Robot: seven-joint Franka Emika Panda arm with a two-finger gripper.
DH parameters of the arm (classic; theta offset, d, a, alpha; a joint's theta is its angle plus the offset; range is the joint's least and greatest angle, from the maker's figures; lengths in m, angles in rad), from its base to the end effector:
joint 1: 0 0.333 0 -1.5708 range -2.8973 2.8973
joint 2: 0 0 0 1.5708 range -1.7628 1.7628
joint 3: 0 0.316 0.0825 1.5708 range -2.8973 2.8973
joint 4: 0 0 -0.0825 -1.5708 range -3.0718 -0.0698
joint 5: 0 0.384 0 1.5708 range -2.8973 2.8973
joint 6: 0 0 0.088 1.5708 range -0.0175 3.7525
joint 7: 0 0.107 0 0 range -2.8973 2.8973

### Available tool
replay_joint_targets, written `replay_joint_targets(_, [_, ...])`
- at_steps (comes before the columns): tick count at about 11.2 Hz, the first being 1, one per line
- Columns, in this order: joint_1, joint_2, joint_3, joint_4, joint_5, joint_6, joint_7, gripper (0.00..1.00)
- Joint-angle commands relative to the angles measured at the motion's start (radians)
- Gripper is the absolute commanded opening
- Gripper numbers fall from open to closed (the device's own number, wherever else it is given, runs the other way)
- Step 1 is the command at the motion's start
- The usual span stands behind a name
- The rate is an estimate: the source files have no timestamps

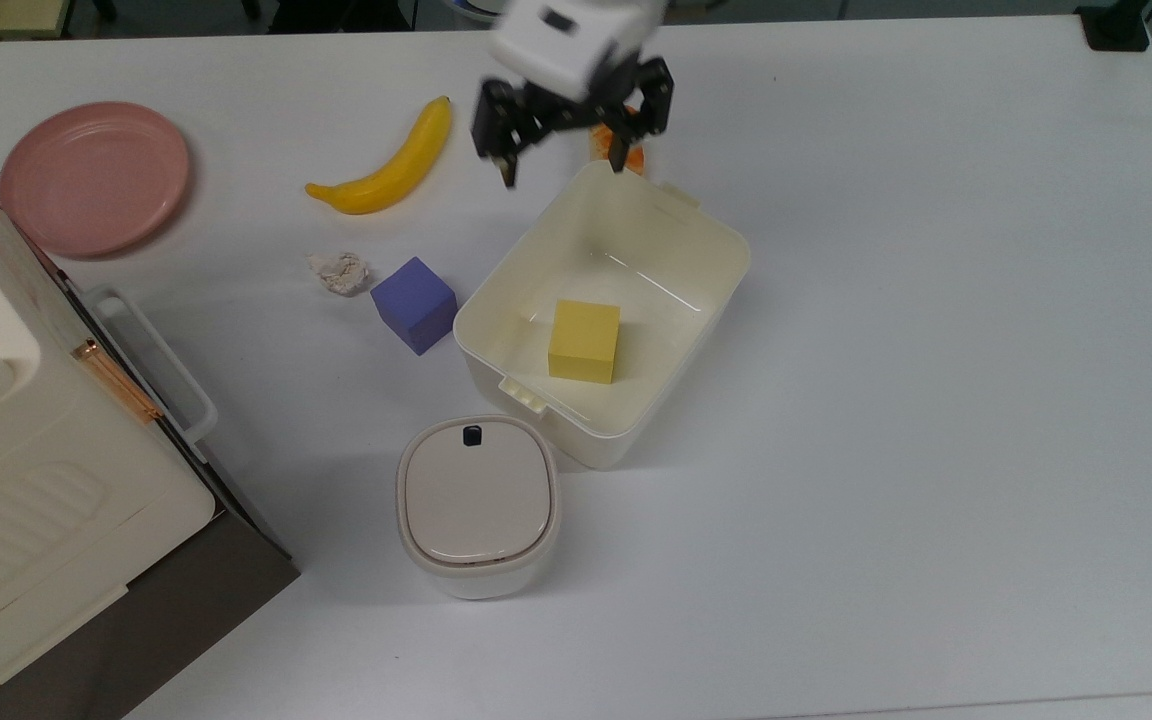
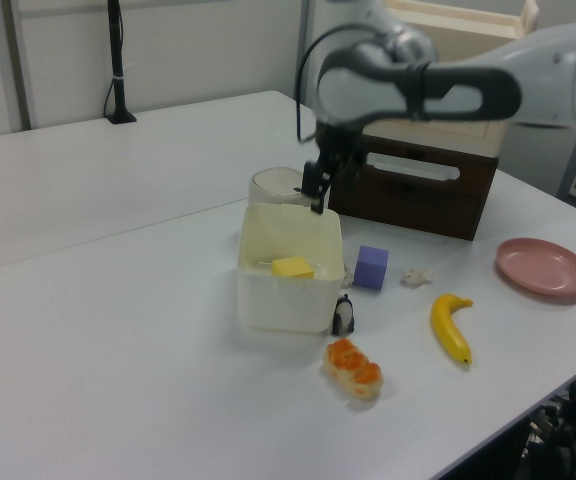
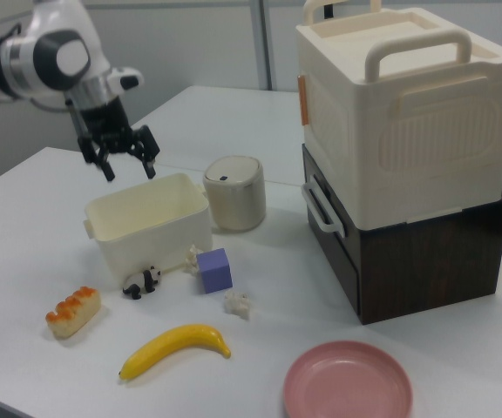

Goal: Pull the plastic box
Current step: 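Lift the gripper up out of the box and open it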

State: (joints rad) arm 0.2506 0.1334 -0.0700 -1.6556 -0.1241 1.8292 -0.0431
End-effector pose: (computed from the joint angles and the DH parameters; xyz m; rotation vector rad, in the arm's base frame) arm 0.6004 0.1017 0.5301 2.9896 0.3815 0.0743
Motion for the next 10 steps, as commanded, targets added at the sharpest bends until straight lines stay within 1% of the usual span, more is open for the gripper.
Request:
replay_joint_targets(1, [-0.163,-0.080,0.071,0.034,0.064,-0.070,0.252,1.00])
replay_joint_targets(2, [-0.171,-0.096,0.065,0.034,0.052,-0.086,0.300,1.00])
replay_joint_targets(3, [-0.186,-0.106,0.055,0.036,0.053,-0.090,0.308,1.00])
replay_joint_targets(4, [-0.201,-0.109,0.056,0.040,0.057,-0.093,0.308,1.00])
replay_joint_targets(5, [-0.209,-0.112,0.058,0.042,0.061,-0.128,0.308,1.00])
replay_joint_targets(6, [-0.209,-0.120,0.058,0.040,0.063,-0.140,0.301,1.00])
replay_joint_targets(10, [-0.220,-0.130,0.056,0.040,0.077,-0.139,0.298,1.00])
